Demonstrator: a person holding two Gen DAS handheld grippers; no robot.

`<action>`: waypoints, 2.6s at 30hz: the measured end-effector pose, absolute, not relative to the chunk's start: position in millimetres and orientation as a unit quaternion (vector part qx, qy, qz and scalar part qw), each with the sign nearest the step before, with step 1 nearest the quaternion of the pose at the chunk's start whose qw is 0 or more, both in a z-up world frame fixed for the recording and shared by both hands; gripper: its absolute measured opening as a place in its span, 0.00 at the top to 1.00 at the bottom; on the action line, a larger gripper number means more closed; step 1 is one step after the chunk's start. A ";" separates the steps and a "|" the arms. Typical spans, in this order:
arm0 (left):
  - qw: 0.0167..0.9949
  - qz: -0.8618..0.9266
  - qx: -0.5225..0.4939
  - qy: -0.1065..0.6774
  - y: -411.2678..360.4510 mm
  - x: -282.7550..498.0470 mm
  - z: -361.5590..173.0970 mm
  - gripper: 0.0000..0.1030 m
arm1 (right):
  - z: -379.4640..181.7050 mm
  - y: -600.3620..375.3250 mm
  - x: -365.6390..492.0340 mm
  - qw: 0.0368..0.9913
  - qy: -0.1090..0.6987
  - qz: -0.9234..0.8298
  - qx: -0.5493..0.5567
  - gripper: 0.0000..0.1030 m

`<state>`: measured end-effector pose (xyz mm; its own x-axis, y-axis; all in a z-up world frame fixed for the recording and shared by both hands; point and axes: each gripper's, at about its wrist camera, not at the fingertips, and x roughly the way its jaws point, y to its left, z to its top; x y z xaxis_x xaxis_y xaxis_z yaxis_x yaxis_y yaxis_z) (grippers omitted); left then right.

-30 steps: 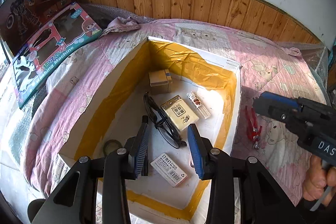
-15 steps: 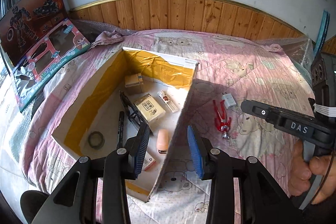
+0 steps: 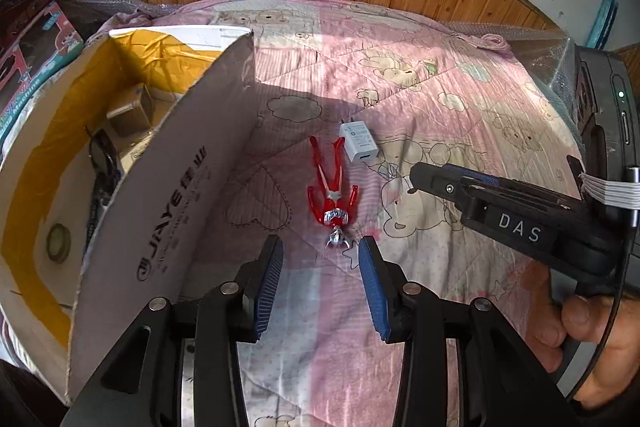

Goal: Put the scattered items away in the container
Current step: 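Move both grippers back toward the red toy figure and white charger, then grasp the white charger with the right gripper while the left gripper grasps the red figure, then lift and carry the red figure and white charger over the box with both grippers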

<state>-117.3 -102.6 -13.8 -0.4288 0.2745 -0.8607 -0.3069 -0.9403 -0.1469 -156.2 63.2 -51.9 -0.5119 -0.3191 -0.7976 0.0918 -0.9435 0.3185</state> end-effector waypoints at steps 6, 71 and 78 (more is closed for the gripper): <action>0.157 0.837 -0.523 0.027 -83.2 -155.1 -61.0 0.51 | -71.7 62.9 -204.3 0.133 -0.094 -0.864 0.477 0.58; 0.214 0.885 -0.412 -0.046 -165.8 -50.6 33.5 0.55 | -49.7 31.7 -98.1 0.129 -0.147 -0.851 0.488 0.68; 0.209 0.887 -0.408 -0.056 -190.0 -24.4 39.3 0.55 | -40.7 15.8 -70.6 0.130 -0.149 -0.853 0.483 0.68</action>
